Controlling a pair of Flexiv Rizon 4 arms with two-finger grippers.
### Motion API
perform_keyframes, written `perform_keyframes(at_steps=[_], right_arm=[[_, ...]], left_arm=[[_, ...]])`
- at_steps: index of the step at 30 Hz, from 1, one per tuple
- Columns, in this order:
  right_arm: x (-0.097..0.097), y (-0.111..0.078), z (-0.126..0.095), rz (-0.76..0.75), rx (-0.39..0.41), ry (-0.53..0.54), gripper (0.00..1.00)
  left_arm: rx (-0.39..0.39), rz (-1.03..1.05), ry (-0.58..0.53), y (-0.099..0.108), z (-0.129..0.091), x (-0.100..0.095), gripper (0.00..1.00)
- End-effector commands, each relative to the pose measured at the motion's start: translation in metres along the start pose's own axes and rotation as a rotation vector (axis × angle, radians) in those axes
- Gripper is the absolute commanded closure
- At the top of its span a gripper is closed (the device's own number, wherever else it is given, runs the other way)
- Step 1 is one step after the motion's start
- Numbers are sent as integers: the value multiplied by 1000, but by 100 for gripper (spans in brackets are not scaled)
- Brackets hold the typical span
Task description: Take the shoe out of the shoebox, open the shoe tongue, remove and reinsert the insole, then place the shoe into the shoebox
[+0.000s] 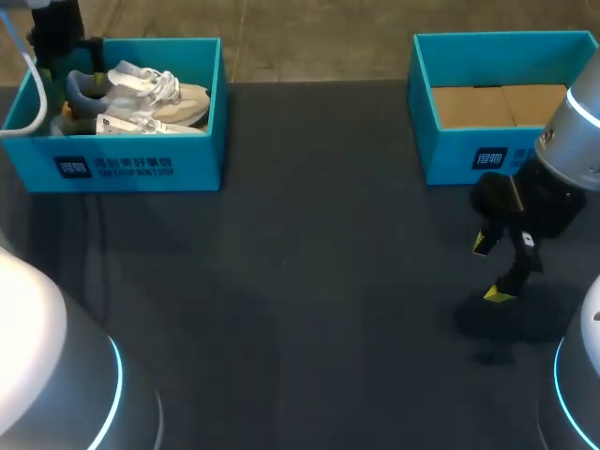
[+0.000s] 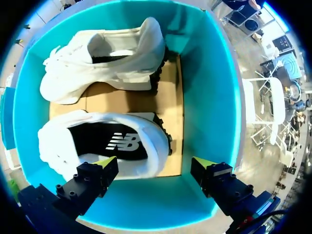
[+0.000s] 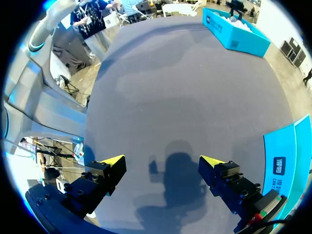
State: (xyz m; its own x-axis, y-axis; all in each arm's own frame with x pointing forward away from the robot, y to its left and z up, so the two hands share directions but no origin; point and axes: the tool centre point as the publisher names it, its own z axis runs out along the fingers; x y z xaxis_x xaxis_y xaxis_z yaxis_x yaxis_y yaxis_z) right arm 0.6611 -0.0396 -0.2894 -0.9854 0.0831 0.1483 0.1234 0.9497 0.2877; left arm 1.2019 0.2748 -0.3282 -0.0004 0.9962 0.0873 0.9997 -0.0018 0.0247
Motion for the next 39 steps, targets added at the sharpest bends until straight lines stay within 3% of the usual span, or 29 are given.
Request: perform_keyframes(at_steps=[1, 17, 29, 39], right_arm=[[0, 0, 1, 1, 2, 0, 0], [0, 0, 1, 1, 2, 0, 0], [0, 0, 1, 1, 2, 0, 0], [0, 0, 1, 1, 2, 0, 0]], left_arm=[[-29, 3, 3, -16, -17, -2, 0], [-42, -55, -49, -48, -63, -15, 0], [-35, -96, -45, -88, -78, -21, 0], [-20, -138, -43, -113, -79, -20, 0]])
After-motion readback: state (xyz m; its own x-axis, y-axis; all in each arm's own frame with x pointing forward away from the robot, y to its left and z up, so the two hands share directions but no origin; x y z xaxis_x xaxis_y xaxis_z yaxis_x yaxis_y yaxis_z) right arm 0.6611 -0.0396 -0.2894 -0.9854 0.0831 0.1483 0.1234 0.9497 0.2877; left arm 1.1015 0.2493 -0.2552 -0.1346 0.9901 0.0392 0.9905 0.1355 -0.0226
